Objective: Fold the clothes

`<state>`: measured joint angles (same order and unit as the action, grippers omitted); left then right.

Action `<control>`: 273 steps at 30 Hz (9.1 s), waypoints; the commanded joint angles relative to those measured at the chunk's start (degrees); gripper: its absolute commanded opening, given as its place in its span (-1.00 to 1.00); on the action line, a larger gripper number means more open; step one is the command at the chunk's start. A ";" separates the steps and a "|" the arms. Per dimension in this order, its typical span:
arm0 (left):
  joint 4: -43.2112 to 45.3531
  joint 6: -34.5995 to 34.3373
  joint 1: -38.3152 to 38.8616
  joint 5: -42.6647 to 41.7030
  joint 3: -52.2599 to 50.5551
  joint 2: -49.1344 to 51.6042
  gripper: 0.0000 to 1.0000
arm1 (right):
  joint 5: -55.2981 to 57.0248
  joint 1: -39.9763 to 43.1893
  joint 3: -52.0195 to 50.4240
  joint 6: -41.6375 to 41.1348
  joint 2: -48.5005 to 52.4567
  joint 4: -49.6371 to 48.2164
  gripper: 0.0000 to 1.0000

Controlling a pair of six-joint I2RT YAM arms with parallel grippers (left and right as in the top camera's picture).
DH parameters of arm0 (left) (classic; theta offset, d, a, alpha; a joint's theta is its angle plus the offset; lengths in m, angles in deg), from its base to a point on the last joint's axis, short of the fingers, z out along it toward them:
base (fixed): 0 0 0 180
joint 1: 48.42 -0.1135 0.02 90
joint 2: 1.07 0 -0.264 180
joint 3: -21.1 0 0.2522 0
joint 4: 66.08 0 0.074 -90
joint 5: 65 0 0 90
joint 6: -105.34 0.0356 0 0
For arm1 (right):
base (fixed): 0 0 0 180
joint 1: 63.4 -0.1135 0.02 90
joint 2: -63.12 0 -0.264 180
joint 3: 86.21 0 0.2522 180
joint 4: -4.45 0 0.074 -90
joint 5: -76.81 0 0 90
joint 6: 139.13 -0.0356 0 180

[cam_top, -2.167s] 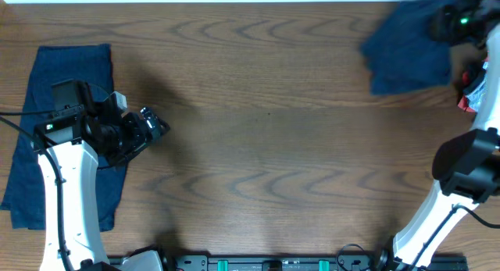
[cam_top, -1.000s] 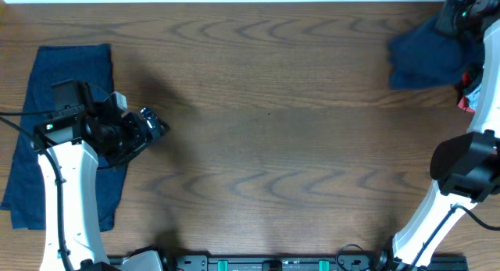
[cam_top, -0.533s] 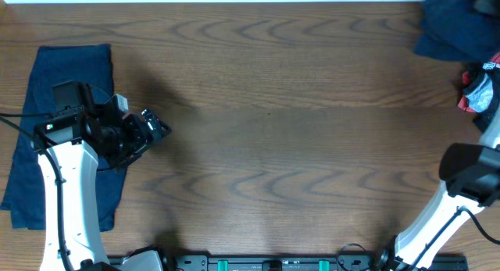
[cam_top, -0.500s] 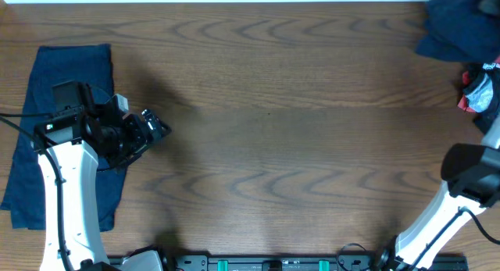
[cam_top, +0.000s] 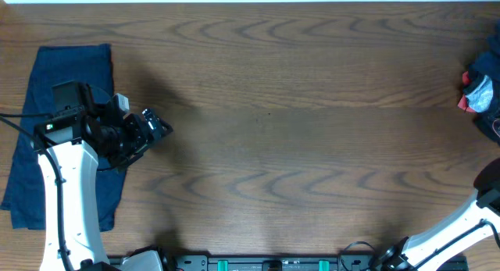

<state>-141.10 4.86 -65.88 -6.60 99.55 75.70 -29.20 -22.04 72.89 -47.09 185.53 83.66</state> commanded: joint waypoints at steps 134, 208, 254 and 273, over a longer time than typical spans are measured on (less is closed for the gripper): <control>2.19 -0.72 0.20 -2.49 1.18 0.33 0.96 | -2.78 -42.73 -7.78 -3.54 13.09 21.09 -0.98; 25.07 -3.17 20.98 -17.03 -1.57 17.03 0.96 | 14.47 -27.23 -19.08 -8.41 -8.68 -1.70 0.99; 74.86 -33.14 38.42 -29.64 8.61 52.89 0.98 | 4.74 -53.48 -19.08 -3.41 -38.69 19.93 0.99; 40.02 -13.70 23.85 -18.16 9.81 47.32 0.96 | 21.07 -49.59 -22.45 -11.37 -12.61 17.97 0.98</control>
<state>-94.93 -18.82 -39.47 -38.14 110.83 123.83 -10.10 -73.07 51.10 -54.76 167.65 102.65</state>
